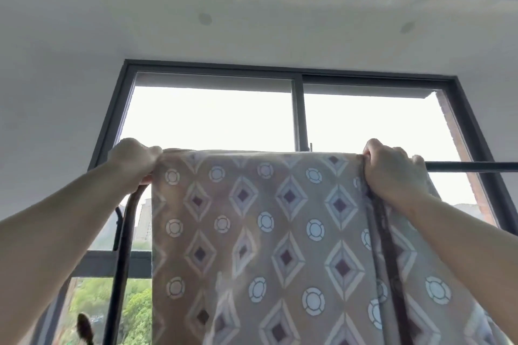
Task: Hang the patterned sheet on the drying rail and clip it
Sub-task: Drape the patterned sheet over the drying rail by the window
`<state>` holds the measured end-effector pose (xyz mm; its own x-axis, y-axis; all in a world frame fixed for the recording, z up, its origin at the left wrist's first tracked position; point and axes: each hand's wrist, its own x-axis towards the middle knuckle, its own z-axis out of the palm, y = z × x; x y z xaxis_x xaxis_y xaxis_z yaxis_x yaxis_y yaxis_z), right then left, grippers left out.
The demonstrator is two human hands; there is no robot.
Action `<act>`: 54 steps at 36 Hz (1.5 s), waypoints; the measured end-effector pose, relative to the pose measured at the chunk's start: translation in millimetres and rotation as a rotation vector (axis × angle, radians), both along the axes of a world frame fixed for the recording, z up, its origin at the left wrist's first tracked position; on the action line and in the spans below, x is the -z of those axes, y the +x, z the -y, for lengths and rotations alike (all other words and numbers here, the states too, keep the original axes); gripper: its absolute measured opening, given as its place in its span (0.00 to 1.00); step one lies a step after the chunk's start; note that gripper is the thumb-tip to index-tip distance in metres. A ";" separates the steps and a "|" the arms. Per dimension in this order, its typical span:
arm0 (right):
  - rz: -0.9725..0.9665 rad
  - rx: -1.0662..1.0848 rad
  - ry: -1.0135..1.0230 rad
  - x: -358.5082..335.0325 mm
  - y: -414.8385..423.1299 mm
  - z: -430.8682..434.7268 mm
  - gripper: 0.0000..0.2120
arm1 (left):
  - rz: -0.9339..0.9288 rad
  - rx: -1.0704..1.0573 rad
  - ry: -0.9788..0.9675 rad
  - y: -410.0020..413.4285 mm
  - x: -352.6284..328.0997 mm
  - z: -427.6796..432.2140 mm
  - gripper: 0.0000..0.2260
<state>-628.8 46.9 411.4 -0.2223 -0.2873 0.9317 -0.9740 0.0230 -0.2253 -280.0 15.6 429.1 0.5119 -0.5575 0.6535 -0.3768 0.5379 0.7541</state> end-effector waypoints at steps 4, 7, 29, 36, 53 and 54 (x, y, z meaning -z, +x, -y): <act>-0.060 -0.080 -0.059 -2.2 36.5 -3.4 0.13 | 0.025 0.158 0.002 -21.6 -0.6 -0.7 0.11; -0.227 -0.237 -0.034 -3.9 74.9 1.5 0.14 | 0.046 0.270 -0.004 -30.6 -3.5 0.6 0.09; -0.403 -0.422 -0.181 -38.6 256.0 32.6 0.11 | -0.036 -0.018 -0.232 140.7 -2.6 -12.8 0.04; -0.413 -0.522 -0.186 -35.2 346.2 46.8 0.11 | -0.147 -0.079 -0.228 222.4 11.7 -20.1 0.10; -0.467 -0.375 -0.101 -34.1 327.3 53.7 0.14 | 0.458 -0.552 0.226 176.5 34.7 17.3 0.14; -0.461 -0.364 -0.092 -33.2 320.0 53.0 0.14 | 0.483 -0.475 0.112 162.3 31.6 16.4 0.15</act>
<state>-308.8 -6.0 444.5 0.3090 -0.1823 0.9334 -0.9133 -0.3308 0.2378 -117.7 -0.8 397.5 0.3836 -0.4219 0.8215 -0.8605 0.1597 0.4838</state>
